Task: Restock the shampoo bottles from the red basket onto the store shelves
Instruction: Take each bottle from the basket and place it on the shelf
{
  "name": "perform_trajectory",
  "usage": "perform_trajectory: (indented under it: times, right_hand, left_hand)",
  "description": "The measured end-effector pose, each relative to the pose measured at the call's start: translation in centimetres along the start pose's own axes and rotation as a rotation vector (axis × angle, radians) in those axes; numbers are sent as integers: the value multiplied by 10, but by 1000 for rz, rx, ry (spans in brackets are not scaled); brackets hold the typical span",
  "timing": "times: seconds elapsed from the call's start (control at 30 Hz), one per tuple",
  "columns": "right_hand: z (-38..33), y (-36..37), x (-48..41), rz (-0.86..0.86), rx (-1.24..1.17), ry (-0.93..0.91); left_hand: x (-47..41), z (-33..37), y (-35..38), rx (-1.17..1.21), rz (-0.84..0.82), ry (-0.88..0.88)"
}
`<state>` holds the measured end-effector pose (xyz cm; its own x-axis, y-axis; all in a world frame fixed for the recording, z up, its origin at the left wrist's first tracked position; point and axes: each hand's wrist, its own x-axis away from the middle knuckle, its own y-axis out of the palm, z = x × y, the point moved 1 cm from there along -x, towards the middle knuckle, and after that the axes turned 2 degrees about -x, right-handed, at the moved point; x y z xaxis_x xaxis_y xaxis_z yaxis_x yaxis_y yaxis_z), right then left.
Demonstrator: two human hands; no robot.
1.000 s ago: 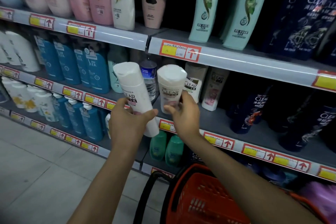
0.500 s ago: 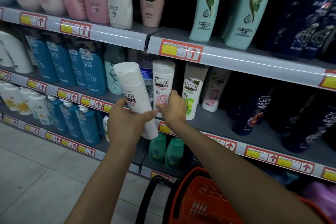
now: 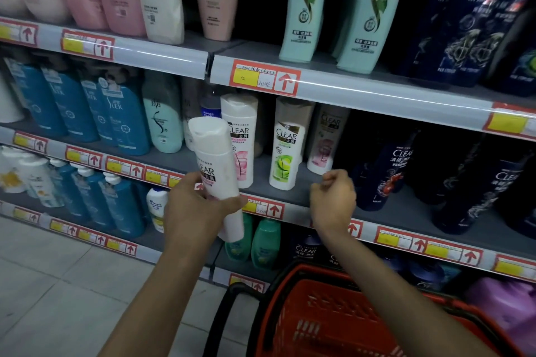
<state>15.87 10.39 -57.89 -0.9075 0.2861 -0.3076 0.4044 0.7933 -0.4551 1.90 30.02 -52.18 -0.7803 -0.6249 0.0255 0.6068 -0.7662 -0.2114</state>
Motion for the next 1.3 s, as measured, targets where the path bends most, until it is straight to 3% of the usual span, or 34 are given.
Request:
perform_trajectory:
  times: [0.17, 0.4, 0.8, 1.3]
  right_hand:
    - [14, 17, -60, -112, 246, 101]
    - [27, 35, -89, -75, 245, 119]
    - [22, 41, -85, -97, 456, -16]
    - [24, 43, -88, -154, 463, -17]
  left_hand:
    - [0, 3, 11, 9, -53, 21]
    - [-4, -1, 21, -25, -113, 40]
    - [-10, -1, 18, -47, -37, 23]
    - [-7, 4, 15, -14, -14, 11]
